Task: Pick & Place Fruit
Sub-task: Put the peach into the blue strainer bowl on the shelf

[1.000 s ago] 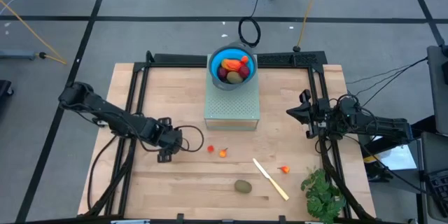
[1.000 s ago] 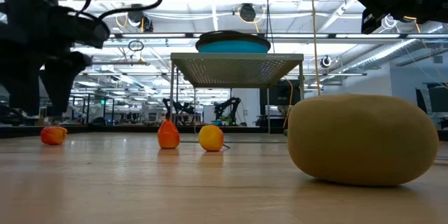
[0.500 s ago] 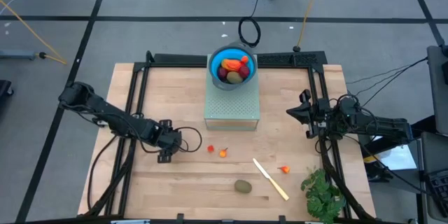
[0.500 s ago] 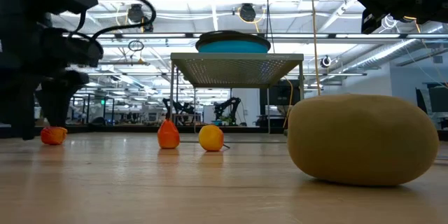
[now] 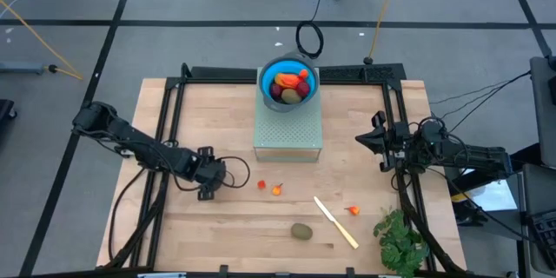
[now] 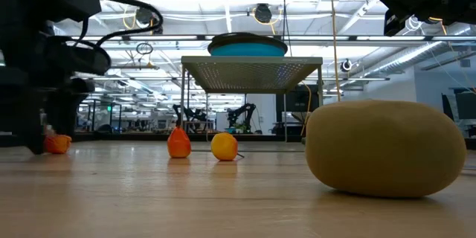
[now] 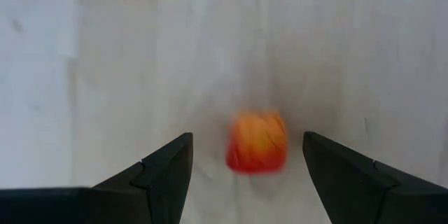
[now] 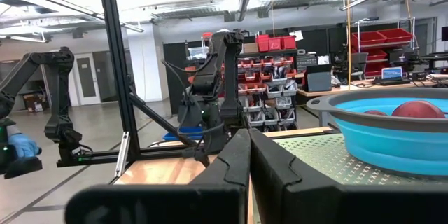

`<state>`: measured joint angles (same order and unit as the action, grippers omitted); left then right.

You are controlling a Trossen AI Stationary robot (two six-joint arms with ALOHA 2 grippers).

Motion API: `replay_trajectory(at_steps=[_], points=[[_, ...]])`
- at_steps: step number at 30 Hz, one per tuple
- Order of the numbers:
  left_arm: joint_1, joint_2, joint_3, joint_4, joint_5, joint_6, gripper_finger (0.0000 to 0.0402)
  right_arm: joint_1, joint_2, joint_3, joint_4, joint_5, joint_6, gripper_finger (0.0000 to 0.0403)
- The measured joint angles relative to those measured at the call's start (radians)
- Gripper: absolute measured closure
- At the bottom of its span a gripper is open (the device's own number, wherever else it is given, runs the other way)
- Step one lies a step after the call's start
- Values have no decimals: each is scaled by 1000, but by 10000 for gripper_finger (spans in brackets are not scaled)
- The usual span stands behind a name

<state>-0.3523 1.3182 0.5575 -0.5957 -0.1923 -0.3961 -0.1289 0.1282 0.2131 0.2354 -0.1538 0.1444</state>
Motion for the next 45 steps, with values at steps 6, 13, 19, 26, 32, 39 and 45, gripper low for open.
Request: replay_trajectory(at_steps=[6, 13, 19, 26, 32, 39, 45], points=[[0, 0, 0, 43, -3, 21, 133, 0, 0, 0, 0, 0, 0, 403], [0, 7, 0, 35, 15, 29, 133, 0, 0, 0, 0, 0, -27, 403], [6, 37, 5, 47, 43, 28, 169, 0, 0, 0, 0, 0, -34, 403], [20, 55, 4, 75, 79, 50, 252, 0, 0, 0, 0, 0, -34, 403], [24, 55, 3, 78, 101, 55, 302, 0, 0, 0, 0, 0, -34, 403], [25, 38, 15, 58, 93, 31, 317, 0, 0, 0, 0, 0, -34, 403], [37, 18, 129, -101, 76, 16, 315, 0, 0, 0, 0, 0, -34, 403]])
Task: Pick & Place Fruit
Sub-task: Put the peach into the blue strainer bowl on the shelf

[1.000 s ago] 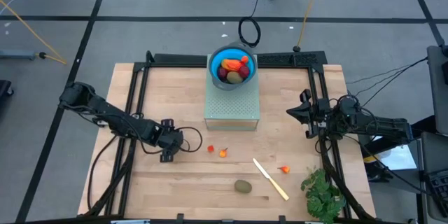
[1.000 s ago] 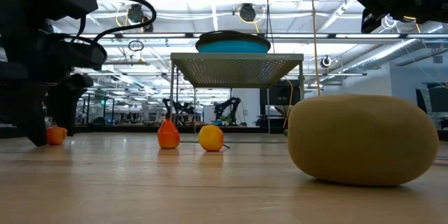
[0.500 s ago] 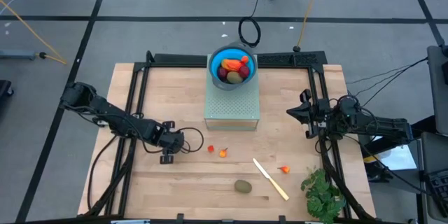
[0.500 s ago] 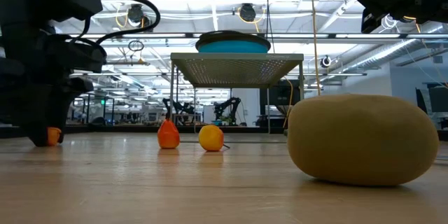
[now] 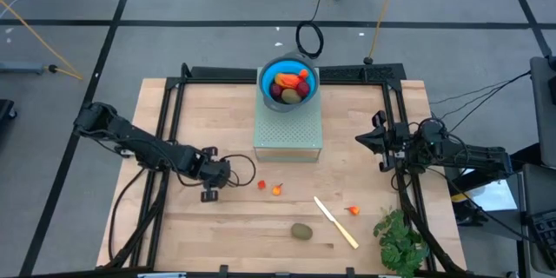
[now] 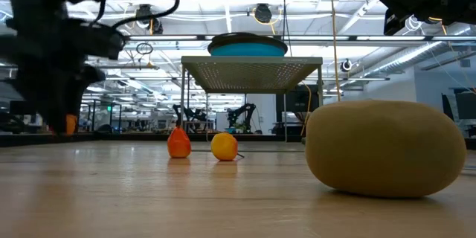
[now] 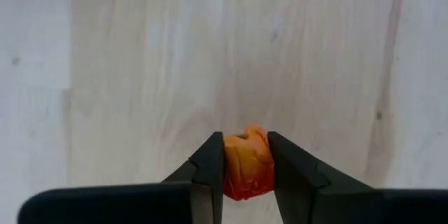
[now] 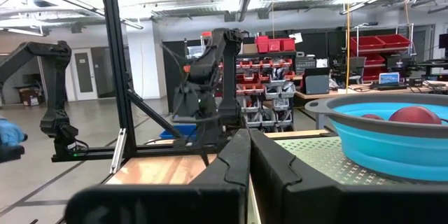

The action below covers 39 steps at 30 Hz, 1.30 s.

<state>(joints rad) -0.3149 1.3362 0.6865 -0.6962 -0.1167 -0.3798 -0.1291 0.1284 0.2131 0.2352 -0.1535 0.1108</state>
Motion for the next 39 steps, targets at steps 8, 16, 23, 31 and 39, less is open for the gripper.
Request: replay_trajectory(at_steps=[8, 16, 23, 31, 39], points=[[54, -1, 230, -193, 0, 19, 314, 0, 0, 0, 0, 0, 0, 403], [96, -2, 431, -267, 1, 96, 314, 0, 0, 0, 0, 0, 0, 403], [114, -2, 570, -314, 1, 113, 314, 0, 0, 0, 0, 0, 0, 403], [113, -2, 624, -327, -18, 124, 314, 0, 0, 0, 0, 0, 0, 403], [112, -2, 624, -308, -81, 134, 314, 0, 0, 0, 0, -1, 0, 403]])
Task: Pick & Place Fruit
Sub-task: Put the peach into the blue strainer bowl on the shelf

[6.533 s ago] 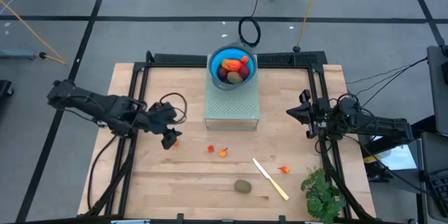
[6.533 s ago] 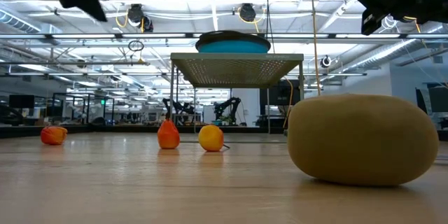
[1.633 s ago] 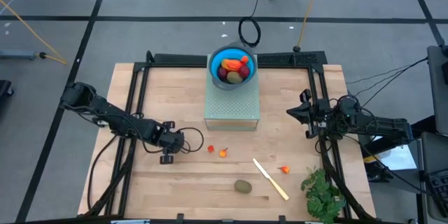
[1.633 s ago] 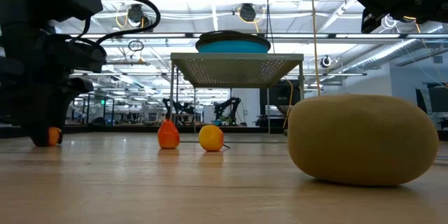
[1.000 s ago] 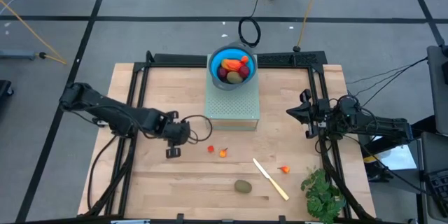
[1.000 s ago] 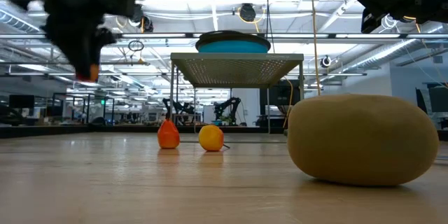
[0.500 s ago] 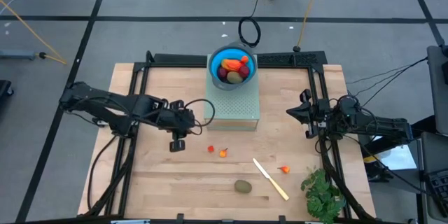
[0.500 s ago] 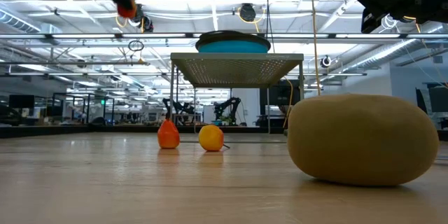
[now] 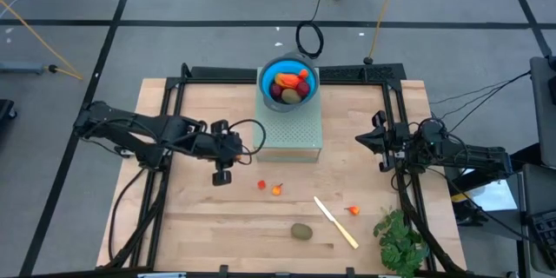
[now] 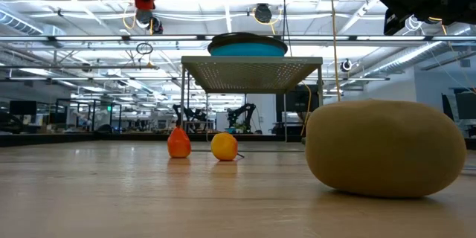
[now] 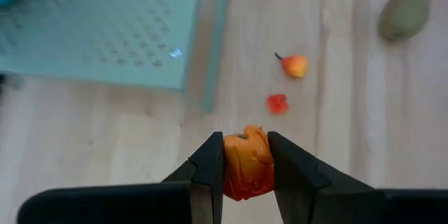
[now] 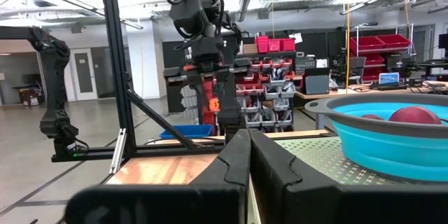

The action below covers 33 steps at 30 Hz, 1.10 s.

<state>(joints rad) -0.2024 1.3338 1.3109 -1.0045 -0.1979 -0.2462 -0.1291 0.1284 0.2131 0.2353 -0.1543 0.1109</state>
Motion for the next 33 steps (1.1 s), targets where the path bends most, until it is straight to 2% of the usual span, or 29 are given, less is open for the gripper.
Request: replay_trajectory(at_steps=[4, 14, 21, 27, 33], points=[[0, 0, 0, 29, -94, 122, 314, 0, 0, 0, 0, 0, 0, 403], [0, 0, 0, 31, -361, 576, 314, 0, 0, 0, 0, 0, 0, 403], [0, 0, 0, 98, -587, 779, 314, 0, 0, 0, 0, 0, 0, 403], [0, 0, 1, 205, -616, 874, 314, 0, 0, 0, 0, 0, 0, 403], [0, 0, 1, 240, -615, 828, 314, 0, 0, 0, 0, 0, 0, 403]])
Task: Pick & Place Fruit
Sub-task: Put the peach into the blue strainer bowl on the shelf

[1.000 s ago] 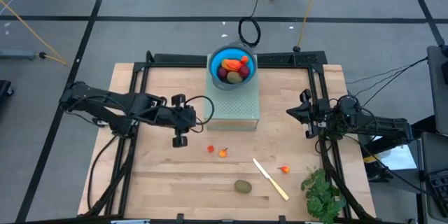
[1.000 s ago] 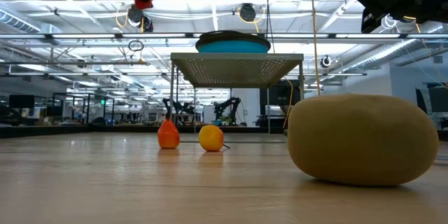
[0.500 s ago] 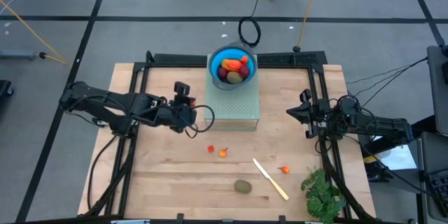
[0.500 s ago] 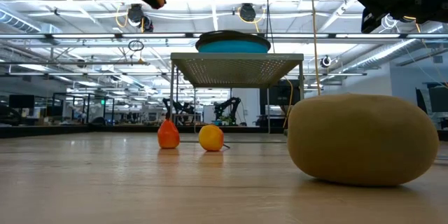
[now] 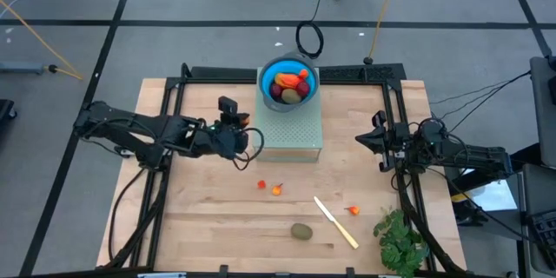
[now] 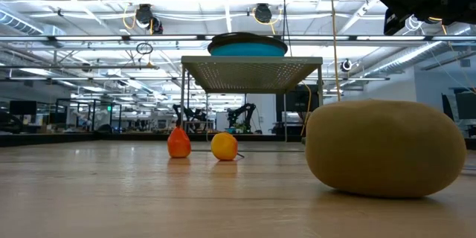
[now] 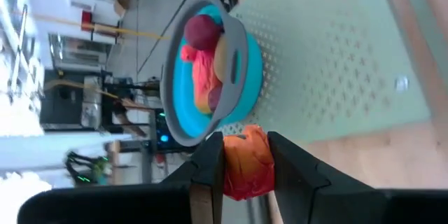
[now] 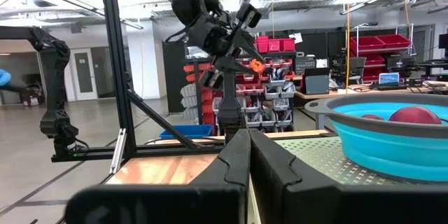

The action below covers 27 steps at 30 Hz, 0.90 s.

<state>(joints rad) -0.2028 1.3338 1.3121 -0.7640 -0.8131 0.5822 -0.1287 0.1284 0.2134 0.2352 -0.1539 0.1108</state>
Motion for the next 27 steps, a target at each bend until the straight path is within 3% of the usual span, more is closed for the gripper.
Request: replay_trajectory(at_steps=[6, 10, 27], points=[[20, 0, 0, 100, 15, -320, 314, 0, 0, 0, 0, 0, 0, 403], [68, 0, 0, 137, 93, -470, 314, 0, 0, 0, 0, 0, 0, 403], [293, 0, 0, 437, 540, -693, 314, 0, 0, 0, 0, 0, 0, 403]])
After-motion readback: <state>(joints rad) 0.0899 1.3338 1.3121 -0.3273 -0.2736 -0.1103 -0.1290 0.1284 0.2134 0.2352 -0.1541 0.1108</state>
